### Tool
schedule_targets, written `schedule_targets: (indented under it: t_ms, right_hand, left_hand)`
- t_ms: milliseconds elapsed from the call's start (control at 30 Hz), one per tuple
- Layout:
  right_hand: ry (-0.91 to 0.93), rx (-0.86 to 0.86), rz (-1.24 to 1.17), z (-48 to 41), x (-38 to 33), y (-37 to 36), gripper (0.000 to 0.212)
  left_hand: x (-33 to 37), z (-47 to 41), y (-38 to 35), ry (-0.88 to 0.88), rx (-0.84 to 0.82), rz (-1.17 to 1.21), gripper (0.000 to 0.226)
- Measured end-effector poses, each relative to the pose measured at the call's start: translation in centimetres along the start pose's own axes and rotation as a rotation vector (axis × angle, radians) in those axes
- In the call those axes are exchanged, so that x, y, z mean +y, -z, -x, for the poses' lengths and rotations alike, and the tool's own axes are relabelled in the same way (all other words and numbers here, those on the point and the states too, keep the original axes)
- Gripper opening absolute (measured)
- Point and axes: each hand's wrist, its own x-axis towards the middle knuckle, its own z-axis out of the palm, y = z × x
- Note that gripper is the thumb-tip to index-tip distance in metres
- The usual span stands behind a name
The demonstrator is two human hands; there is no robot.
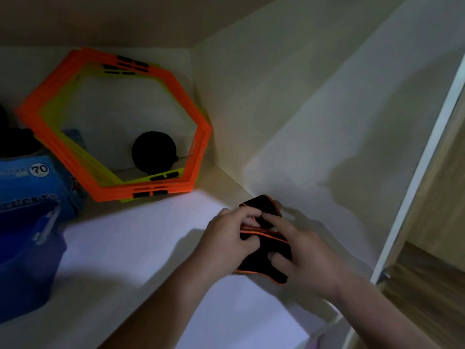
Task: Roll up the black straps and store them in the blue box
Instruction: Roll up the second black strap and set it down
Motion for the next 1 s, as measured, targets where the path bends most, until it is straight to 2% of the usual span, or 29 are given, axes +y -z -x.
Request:
schedule_targets:
  t_ms: [67,133,233,300,333,433,533,600,633,767,867,1000]
  right_hand:
    - [-0.114,0.152,-0.194,0.8,0.5,-0.3,0.041]
    - [-0.238,0.282,-0.431,1.5,1.2,-0.9,0.026]
    - [-0.359,0.4,-0.622,2.1,2.2,-1.9,0.021]
    - [-0.404,0.426,-0.676,2.2,2.6,-2.3,0.021]
    - [-0.416,0.432,-0.671,2.2,2.7,-2.4,0.022]
    - [-0.438,0.425,-0.449,2.6,2.8,-2.5,0.032]
    - [-0.405,0.33,-0.063,3.2,2.3,-2.8,0.071]
    - [-0.341,0.31,0.166,3.8,2.3,-3.1,0.082]
    - [-0.306,0.309,0.252,4.1,2.5,-3.3,0.079]
    - [-0.212,0.259,0.382,4.3,3.9,-3.4,0.036]
    - [-0.18,0.233,0.386,3.7,4.8,-3.8,0.034]
    - [-0.129,0.23,0.311,3.3,4.8,-3.3,0.029]
  left_hand:
    - [-0.3,-0.1,-0.9,0.01,0.169,0.067,0.05]
    - [-0.9,0.3,-2.1,0.156,0.258,0.216,0.054]
    - [-0.7,0.7,-4.3,0.452,0.168,0.562,0.05]
    - [-0.1,0.6,-5.8,0.576,0.068,0.837,0.036]
    - [0.2,0.4,-6.5,0.595,0.061,0.896,0.027]
    - [-0.1,-0.6,-8.4,0.607,0.097,0.859,0.018]
    - [-0.7,-1.7,-9.7,0.625,0.114,0.776,0.021]
    - [-0.9,-2.1,-10.2,0.619,0.136,0.726,0.025]
    - [-1.0,-2.3,-10.4,0.615,0.149,0.702,0.026]
    - [-0.9,-2.5,-10.4,0.617,0.128,0.647,0.021]
    - [-0.7,-2.7,-10.1,0.626,0.075,0.629,0.015]
    - [-0.1,-2.0,-9.0,0.647,0.041,0.68,0.019]
